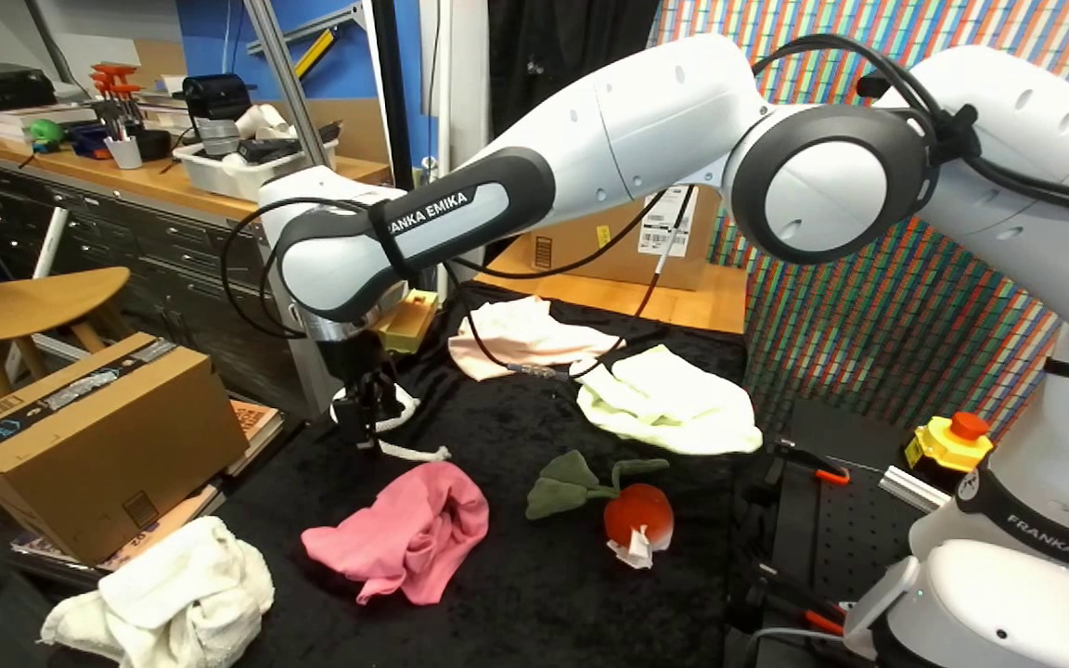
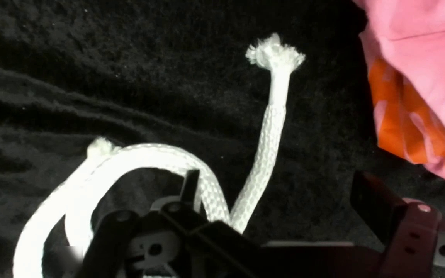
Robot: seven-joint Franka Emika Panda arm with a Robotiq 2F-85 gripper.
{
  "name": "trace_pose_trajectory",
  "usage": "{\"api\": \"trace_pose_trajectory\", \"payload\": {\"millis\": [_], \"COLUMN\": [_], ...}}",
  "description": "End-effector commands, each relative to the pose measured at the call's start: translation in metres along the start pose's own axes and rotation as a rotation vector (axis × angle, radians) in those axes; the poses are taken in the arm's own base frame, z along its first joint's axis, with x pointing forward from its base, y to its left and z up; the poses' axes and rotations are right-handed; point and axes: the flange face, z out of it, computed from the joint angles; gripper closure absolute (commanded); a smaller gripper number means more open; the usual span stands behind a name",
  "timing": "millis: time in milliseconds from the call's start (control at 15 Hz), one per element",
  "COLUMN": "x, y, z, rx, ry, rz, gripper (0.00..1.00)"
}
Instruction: Pile up all the objects on the table
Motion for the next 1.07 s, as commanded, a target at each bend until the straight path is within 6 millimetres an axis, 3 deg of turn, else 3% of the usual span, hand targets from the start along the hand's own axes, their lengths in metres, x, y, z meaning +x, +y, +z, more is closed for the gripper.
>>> {"api": "trace_pose_trajectory", "payload": {"millis": [0, 400, 1000], "x": [0.010, 0.014, 0.015], "y": [0.004, 0.006, 0.016], "z": [0.001, 0.002, 0.003], "rx": [-0.018, -0.106, -0.076], "ry": [0.011, 0.014, 0.067], "rz": [-0.053, -0.134, -0.096], "gripper": [0.00, 0.00, 0.00]}}
